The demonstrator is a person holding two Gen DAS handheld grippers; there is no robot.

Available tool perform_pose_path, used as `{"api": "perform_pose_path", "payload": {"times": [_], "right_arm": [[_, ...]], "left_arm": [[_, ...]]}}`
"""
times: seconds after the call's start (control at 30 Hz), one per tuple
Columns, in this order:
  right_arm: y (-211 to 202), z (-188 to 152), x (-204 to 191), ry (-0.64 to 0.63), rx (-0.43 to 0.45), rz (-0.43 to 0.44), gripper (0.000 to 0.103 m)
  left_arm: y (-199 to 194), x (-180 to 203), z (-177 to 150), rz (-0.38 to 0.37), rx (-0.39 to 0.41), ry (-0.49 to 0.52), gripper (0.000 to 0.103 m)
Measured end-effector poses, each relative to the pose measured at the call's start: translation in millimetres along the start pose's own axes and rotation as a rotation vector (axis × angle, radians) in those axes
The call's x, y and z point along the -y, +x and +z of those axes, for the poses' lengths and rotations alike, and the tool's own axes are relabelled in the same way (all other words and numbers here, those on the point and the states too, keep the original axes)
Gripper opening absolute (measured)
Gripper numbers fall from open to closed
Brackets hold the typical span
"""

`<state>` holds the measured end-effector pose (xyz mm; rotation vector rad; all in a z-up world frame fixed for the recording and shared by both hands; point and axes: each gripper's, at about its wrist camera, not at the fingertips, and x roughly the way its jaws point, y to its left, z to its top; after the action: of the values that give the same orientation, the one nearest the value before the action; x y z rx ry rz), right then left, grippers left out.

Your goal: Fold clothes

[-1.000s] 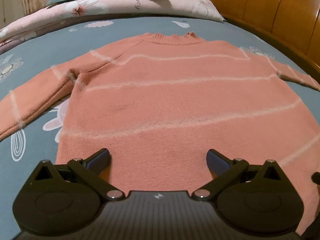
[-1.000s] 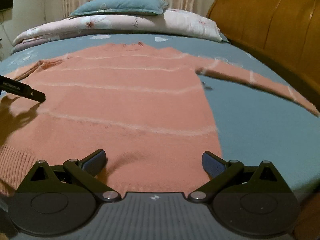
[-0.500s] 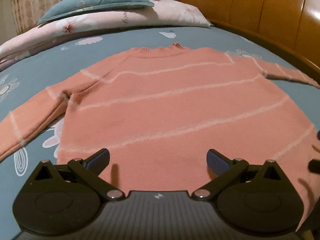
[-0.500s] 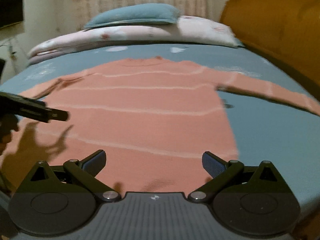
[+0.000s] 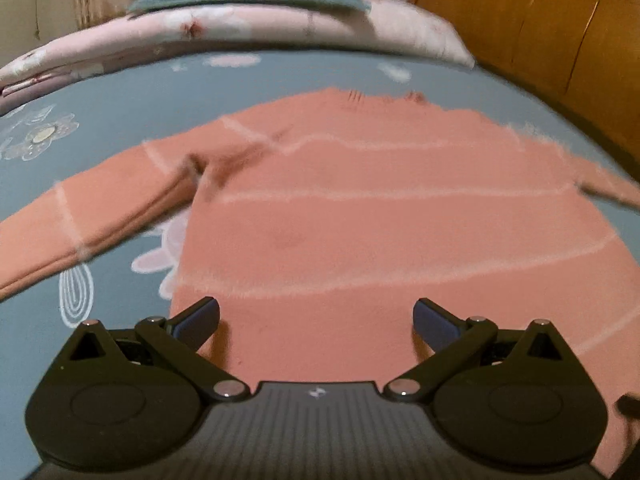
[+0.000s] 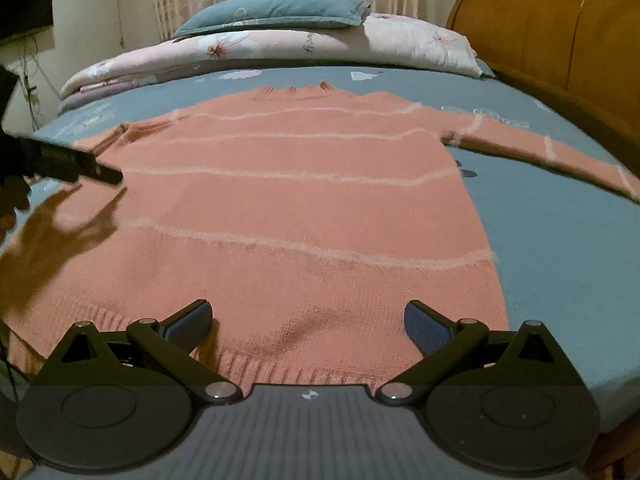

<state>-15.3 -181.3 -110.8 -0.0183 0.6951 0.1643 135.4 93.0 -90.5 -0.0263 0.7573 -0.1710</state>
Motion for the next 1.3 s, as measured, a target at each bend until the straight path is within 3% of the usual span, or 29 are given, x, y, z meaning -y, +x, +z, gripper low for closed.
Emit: {"api": "perform_pose_path", "payload": {"times": [0.07, 0.13, 0.3, 0.37, 0.5, 0.63, 0.8, 0.97, 1.1, 1.3], "right_arm": [[0, -3, -2, 0.003, 0.015, -0.014, 0.103], [0, -2, -3, 0.009, 0.014, -0.021, 0.103], [-2, 13, 3, 0.064, -0.009, -0.011, 0.103], [-2, 25, 12, 0.114, 0.003, 0.018, 0.103], [13, 81, 43, 0.212, 0.042, 0.085, 0.103], [55, 143, 77, 0.323, 0.056, 0.16, 0.103], [131, 178, 105, 0.413, -0.005, 0.157, 0.103], [171, 169, 122, 0.482, -0.045, 0.164, 0.103], [157, 150, 127, 0.467, -0.02, 0.197, 0.103], [114, 118, 129, 0.485, -0.079, 0.202, 0.103]], "left_arm": [[-2, 5, -1, -0.079, 0.016, 0.006, 0.102], [0, 12, -3, -0.106, 0.01, 0.033, 0.102], [15, 18, -8, -0.007, -0.074, 0.064, 0.102], [13, 16, -7, -0.013, -0.078, 0.053, 0.102], [11, 12, -7, -0.026, -0.078, 0.036, 0.102], [16, 14, -7, -0.007, -0.081, 0.049, 0.102], [20, 14, -7, -0.001, -0.077, 0.065, 0.102], [22, 10, -4, -0.013, -0.075, 0.056, 0.102], [23, 10, -3, -0.005, -0.078, 0.047, 0.102], [22, 10, -4, -0.003, -0.076, 0.038, 0.102]]}}
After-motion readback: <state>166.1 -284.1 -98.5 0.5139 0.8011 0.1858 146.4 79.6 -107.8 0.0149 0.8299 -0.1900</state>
